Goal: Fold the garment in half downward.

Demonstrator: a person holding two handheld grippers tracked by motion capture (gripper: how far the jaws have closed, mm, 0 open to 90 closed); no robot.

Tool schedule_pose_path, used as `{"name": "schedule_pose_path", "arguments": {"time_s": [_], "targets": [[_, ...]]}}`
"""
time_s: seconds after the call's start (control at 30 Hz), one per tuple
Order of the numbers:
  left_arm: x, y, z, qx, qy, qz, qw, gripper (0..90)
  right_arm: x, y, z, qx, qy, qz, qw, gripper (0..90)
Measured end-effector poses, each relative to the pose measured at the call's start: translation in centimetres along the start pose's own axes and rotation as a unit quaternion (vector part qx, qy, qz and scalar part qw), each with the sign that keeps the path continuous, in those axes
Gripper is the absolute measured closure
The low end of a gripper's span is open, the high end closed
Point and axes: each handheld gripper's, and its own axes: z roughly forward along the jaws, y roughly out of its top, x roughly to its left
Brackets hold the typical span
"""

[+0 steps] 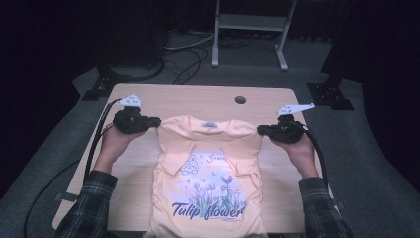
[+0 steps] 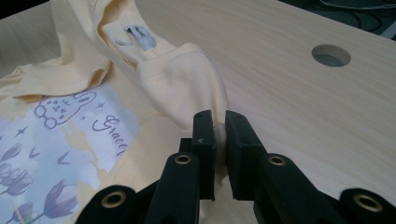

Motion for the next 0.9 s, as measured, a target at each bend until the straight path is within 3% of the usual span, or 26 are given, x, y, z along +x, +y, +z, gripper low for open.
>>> {"name": "schedule_pose_path", "arguments": {"time_s": [0.27, 0.6, 0.73, 0.9], "targets": [[-2.3, -1.8, -1.2, 0.010, -0.005, 0.002, 0.9999, 83.3, 2.1, -2.0, -0.8, 0.001, 0.004, -0.010, 0.9999, 83.0], [-4.6, -5.0, -1.8, 0.015, -0.025, -0.029, 0.9991, 83.3, 3.2, -4.7, -1.4, 0.019, 0.016, 0.000, 0.9997, 83.0], [-6.0, -6.2, -1.9, 0.033, -0.030, -0.027, 0.9986, 83.2, 4.0, -5.6, -1.8, 0.026, 0.017, 0.000, 0.9995, 83.0], [-6.6, -7.3, -1.6, 0.054, -0.034, -0.029, 0.9975, 83.2, 4.5, -7.1, -1.7, 0.043, 0.019, 0.001, 0.9989, 83.0]]}}
